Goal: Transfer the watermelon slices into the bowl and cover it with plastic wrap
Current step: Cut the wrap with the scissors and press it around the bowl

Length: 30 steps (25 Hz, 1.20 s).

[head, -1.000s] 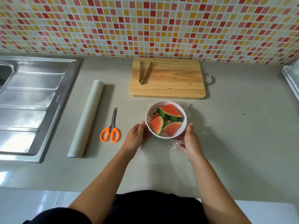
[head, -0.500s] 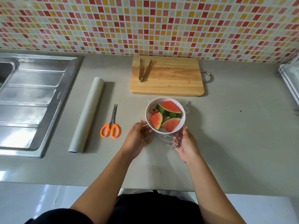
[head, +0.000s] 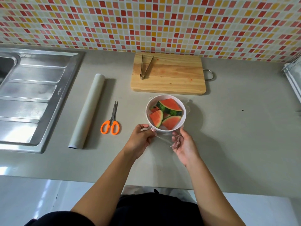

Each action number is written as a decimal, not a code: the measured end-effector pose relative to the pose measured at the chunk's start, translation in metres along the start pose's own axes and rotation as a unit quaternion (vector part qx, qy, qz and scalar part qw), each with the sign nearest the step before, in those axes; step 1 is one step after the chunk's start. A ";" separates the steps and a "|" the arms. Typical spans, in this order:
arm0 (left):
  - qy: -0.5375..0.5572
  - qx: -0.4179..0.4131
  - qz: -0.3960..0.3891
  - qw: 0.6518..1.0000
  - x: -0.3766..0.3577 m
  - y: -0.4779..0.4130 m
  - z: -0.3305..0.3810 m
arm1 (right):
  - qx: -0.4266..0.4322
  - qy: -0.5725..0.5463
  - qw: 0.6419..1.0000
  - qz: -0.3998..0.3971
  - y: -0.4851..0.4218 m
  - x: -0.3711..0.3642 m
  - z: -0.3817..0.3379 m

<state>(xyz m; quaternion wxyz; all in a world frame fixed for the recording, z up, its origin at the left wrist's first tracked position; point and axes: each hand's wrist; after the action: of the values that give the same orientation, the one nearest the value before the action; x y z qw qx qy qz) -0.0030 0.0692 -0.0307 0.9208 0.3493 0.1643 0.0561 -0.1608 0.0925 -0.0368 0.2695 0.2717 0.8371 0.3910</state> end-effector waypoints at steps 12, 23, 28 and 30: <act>0.035 -0.028 0.035 0.998 0.005 0.002 -0.005 | -0.024 -0.002 1.000 0.018 0.001 0.002 0.005; 0.026 -0.090 0.205 0.974 0.033 -0.014 -0.016 | -0.015 0.030 0.999 0.042 0.004 0.007 0.000; -0.215 -0.107 0.121 0.963 0.017 -0.043 0.030 | 0.053 0.165 0.982 0.075 -0.006 0.004 -0.005; -0.249 -0.099 0.062 0.961 0.012 -0.044 0.034 | 0.057 0.128 0.987 0.073 -0.010 -0.003 -0.011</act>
<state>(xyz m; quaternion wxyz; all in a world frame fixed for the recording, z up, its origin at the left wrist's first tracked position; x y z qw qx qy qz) 0.0198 0.0172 -0.0390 0.9574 0.2684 -0.0987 0.0405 -0.1682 0.0800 -0.0382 0.1145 0.2950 0.8635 0.3927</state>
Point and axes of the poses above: each hand's wrist, its own y-axis away from the middle knuckle, its own x-axis out of the back of the hand, z = x × y, and after that the axes turned 8 degrees about z, right-handed
